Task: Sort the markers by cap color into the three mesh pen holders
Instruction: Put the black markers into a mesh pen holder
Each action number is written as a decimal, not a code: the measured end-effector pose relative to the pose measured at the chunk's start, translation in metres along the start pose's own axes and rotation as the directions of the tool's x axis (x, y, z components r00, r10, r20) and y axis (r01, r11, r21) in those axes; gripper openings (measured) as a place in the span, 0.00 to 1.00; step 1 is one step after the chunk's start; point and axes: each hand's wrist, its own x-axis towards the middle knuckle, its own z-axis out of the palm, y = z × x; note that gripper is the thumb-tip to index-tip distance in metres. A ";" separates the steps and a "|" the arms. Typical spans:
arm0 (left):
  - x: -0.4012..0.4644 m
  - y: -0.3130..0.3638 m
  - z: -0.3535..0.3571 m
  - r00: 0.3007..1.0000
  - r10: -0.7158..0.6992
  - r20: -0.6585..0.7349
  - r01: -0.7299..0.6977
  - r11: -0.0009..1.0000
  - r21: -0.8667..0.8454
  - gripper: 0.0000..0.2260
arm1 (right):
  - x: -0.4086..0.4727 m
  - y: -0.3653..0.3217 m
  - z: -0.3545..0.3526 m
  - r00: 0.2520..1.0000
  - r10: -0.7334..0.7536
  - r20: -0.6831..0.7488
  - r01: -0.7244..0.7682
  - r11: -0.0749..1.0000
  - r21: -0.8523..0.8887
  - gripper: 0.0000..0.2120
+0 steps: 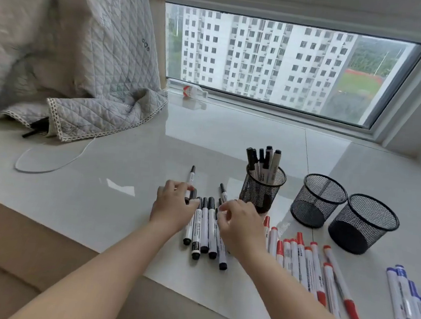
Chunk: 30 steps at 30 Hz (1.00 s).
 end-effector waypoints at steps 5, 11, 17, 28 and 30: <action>0.004 -0.001 0.013 0.997 -0.020 0.078 0.012 0.994 0.106 0.20 | -0.005 -0.013 0.023 0.994 0.058 0.089 -0.041 0.982 -0.187 0.19; -0.003 -0.025 0.018 0.999 -0.027 -0.039 0.033 0.986 0.162 0.19 | -0.008 -0.020 0.033 0.991 0.098 0.090 -0.065 0.947 -0.316 0.21; -0.002 -0.027 0.010 0.998 -0.056 -0.039 0.062 0.983 0.171 0.20 | -0.007 -0.029 0.036 0.984 0.154 0.095 -0.109 0.924 -0.367 0.24; 0.006 -0.031 -0.009 0.998 -0.051 0.021 0.039 0.917 0.397 0.24 | -0.001 -0.042 0.053 0.971 0.193 0.142 -0.134 0.928 -0.347 0.25; 0.010 -0.032 -0.006 0.999 -0.037 0.035 0.020 0.920 0.393 0.25 | -0.001 -0.043 0.056 0.976 0.177 0.125 -0.128 0.935 -0.330 0.26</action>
